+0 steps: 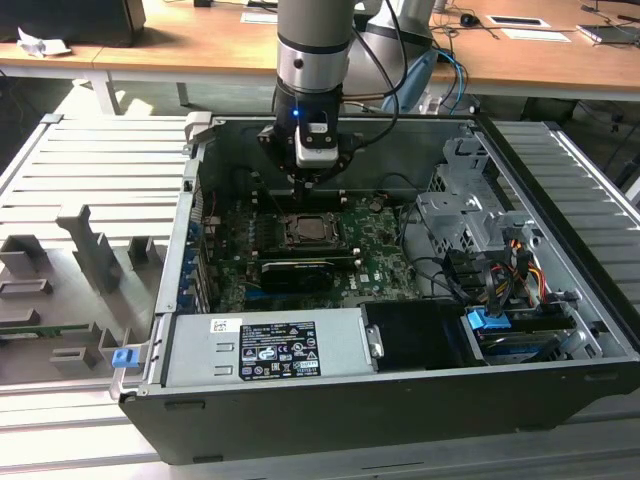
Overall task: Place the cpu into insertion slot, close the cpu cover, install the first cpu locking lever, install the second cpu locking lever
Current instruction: 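Install the first cpu locking lever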
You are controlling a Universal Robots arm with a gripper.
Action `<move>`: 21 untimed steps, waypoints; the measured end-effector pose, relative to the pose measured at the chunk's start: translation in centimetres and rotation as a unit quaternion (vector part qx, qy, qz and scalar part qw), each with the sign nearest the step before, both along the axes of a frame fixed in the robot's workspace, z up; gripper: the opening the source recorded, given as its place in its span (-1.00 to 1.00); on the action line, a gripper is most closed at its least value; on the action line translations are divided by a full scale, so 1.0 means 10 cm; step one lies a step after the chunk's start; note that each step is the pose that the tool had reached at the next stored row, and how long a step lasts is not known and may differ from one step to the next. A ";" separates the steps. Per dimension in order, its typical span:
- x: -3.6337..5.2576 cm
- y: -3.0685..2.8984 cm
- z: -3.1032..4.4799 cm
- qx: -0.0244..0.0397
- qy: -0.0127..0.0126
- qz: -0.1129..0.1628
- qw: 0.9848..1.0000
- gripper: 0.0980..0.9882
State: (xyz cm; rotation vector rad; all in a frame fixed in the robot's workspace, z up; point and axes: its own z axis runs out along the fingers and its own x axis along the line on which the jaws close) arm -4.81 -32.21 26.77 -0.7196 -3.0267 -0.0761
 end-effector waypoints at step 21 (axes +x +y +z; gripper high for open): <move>0.001 0.001 0.049 0.000 0.000 0.121 0.993 -0.98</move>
